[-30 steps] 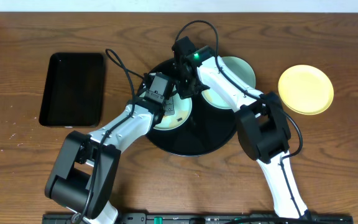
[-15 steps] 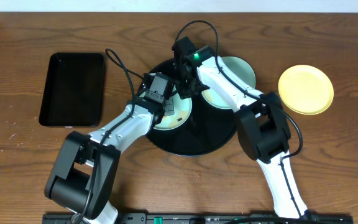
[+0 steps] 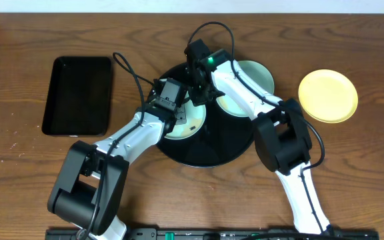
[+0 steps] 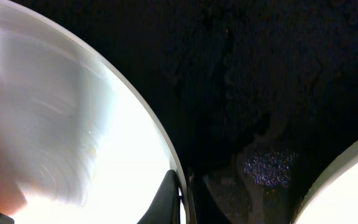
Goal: Clean dirty plates on tray and stack at the side
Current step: 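Keep scrubbing the green plate's sauce smear with the left-held sponge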
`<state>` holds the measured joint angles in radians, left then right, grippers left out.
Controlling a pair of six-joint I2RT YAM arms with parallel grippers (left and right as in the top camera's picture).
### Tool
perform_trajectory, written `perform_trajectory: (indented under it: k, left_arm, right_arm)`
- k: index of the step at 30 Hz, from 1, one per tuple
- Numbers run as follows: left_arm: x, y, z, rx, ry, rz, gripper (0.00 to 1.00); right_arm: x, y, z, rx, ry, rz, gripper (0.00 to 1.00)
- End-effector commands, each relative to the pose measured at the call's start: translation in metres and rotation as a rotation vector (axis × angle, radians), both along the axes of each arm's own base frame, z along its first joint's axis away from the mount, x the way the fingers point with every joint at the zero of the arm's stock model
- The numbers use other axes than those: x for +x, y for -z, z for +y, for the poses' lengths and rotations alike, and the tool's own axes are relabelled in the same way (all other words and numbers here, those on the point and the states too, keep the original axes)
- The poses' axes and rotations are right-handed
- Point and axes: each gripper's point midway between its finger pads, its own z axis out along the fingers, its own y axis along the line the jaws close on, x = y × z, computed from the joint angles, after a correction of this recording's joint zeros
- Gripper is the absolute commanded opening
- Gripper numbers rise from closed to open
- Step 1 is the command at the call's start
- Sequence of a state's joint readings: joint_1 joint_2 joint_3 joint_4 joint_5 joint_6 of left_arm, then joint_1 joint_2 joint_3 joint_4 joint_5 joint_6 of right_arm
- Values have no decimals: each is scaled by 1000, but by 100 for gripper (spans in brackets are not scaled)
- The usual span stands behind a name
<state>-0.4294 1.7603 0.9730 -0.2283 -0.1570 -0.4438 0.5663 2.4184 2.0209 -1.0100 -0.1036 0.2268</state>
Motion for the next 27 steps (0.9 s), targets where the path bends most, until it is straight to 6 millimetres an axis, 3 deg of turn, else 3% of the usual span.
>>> perform_trajectory:
  k: [1,9,13,16,20,27]
  left_arm:
    - [3,-8,4,10,-7,-17,58]
    - [7,-49,-4,-63,9,-107,58]
    - [8,-66,-5,-80,9,-146,44]
    - [6,-61,-3,-72,9,-128,29]
    - [3,-43,0,-42,1,-88,25]
    - [6,-16,18,70,-49,-56,8]
  right_arm:
    - [-19,19,3,-36,-7,57,1]
    - [-19,19,3,-36,-7,56,1]
    - [-19,19,3,-37,-7,56,1]
    - [-19,19,3,-36,-7,56,2]
    - [-19,19,3,-36,-7,56,1]
    - [-19,19,3,-37,-7,57,1]
